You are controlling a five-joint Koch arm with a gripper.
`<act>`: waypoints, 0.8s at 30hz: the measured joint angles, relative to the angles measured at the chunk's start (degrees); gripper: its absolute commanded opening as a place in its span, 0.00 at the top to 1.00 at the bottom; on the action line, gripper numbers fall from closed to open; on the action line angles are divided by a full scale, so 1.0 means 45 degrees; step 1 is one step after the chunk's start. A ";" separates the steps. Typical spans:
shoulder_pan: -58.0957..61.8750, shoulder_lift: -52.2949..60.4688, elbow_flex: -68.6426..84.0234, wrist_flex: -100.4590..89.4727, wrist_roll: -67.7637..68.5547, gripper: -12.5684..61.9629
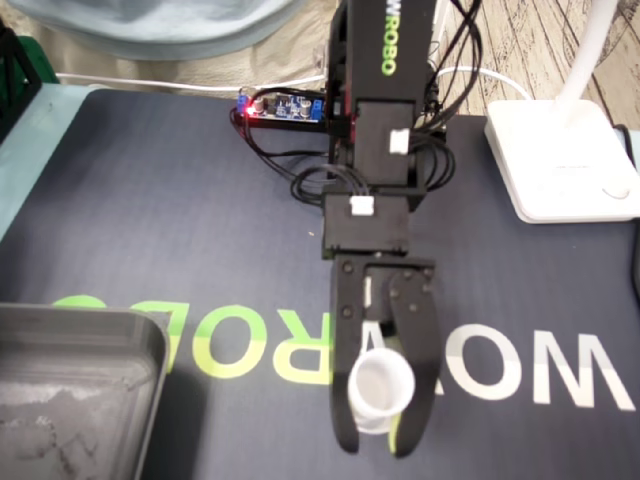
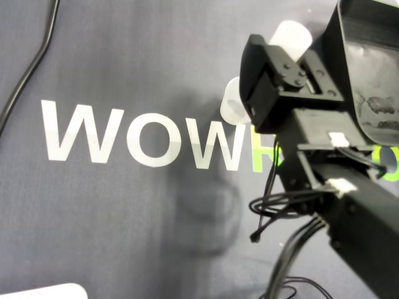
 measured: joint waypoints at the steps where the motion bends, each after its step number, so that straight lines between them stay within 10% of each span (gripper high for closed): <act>1: 0.0000 -0.0078 0.0000 -0.0117 0.0000 0.70; 11: 0.0020 -0.0410 -0.0020 -0.0313 0.0000 0.46; 24: 0.0039 0.4297 0.0078 0.0859 0.2461 0.46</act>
